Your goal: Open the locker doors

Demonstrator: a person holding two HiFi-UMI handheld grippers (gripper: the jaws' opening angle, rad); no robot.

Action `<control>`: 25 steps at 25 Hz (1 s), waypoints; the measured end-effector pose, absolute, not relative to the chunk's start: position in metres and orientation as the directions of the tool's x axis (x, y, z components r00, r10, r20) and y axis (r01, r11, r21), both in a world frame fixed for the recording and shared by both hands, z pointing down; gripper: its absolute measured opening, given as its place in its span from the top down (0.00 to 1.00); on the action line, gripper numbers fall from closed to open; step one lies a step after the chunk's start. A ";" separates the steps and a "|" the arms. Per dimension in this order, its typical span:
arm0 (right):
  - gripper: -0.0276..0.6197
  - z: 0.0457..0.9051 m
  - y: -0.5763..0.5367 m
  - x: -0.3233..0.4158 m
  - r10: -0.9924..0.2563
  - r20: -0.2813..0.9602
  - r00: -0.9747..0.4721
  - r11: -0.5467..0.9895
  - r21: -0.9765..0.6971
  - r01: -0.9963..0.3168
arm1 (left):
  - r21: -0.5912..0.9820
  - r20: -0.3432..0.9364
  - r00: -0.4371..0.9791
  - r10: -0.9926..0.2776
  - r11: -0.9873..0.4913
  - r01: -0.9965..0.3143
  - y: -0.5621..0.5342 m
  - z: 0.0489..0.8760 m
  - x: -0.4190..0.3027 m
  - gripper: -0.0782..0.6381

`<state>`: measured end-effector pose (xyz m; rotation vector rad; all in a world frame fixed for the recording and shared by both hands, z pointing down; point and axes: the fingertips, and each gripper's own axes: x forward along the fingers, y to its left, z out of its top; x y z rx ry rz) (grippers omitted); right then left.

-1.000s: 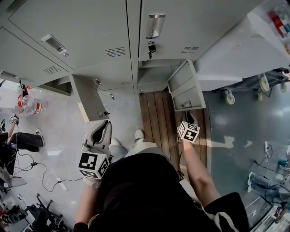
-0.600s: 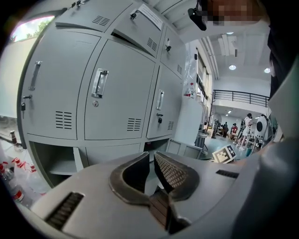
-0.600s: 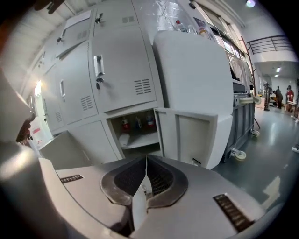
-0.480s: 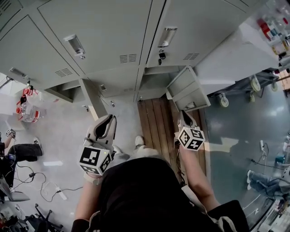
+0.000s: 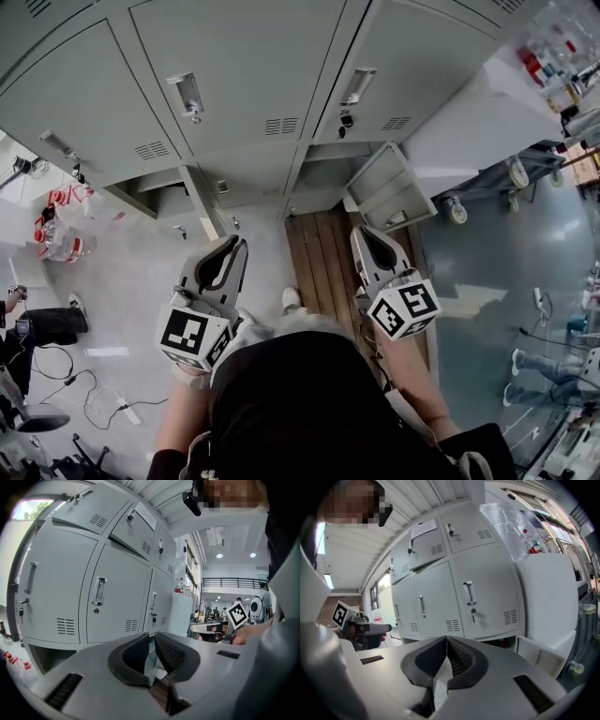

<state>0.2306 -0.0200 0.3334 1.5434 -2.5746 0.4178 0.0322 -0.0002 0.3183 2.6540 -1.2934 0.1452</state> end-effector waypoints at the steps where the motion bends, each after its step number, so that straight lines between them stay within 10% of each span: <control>1: 0.91 0.323 -0.016 0.220 -0.840 0.216 -0.498 0.473 -0.159 -0.866 | 0.117 0.161 0.621 -0.767 -0.609 -0.784 0.002 0.314 0.030 0.84; 25: 0.91 0.270 0.021 0.113 -0.733 0.138 -0.666 0.662 -0.081 -0.745 | 0.106 0.089 0.601 -0.794 -0.592 -0.799 0.033 0.280 -0.015 0.84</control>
